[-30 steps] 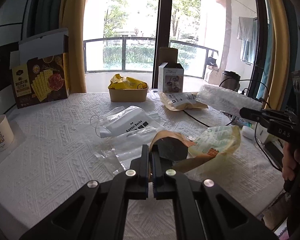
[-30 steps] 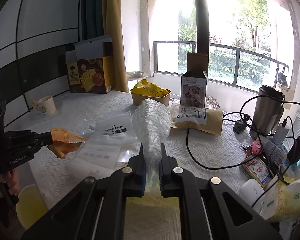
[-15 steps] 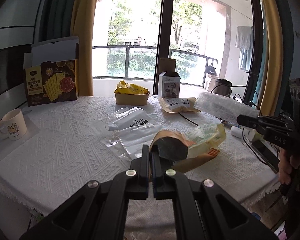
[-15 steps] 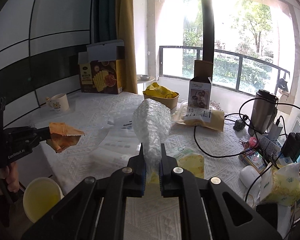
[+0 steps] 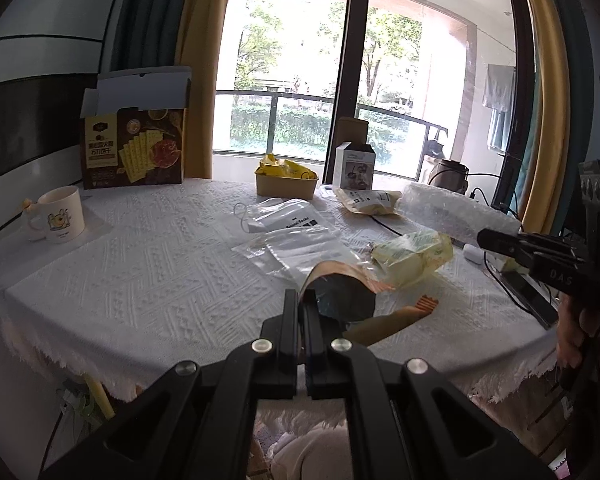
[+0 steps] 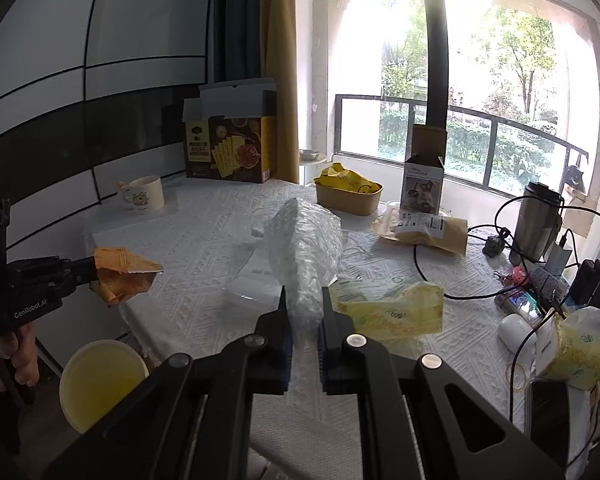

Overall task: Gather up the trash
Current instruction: 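Lift the bubble wrap with the right tool and carry it to the wastebasket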

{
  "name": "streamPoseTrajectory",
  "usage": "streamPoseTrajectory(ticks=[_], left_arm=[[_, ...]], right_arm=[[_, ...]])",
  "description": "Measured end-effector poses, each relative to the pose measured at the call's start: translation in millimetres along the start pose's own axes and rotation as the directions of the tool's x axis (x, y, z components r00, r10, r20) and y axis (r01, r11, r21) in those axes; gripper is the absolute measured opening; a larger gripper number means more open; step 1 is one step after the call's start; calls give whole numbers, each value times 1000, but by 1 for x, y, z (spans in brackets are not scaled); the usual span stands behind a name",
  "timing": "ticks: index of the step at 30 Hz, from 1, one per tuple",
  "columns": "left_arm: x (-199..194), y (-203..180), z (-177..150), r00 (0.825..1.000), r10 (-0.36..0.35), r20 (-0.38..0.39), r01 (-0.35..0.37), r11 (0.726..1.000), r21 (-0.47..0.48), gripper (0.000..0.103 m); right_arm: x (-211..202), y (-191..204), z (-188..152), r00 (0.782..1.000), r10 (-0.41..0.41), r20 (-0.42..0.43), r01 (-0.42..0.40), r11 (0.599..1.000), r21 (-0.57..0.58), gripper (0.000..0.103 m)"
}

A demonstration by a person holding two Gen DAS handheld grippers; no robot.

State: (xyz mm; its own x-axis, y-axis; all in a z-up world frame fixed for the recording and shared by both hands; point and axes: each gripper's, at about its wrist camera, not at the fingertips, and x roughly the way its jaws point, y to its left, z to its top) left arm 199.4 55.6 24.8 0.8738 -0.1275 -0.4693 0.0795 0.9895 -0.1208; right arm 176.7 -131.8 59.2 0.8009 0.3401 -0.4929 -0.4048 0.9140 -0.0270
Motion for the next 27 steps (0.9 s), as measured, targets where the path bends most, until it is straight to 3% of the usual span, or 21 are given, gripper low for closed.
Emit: streamPoseTrajectory(ticks=[27], left_arm=[[-60,39,-83,990,138,-36,-141,988,-70,2]], right_arm=[[17,89,-35,984,166,-65,-172,981,-96,9]])
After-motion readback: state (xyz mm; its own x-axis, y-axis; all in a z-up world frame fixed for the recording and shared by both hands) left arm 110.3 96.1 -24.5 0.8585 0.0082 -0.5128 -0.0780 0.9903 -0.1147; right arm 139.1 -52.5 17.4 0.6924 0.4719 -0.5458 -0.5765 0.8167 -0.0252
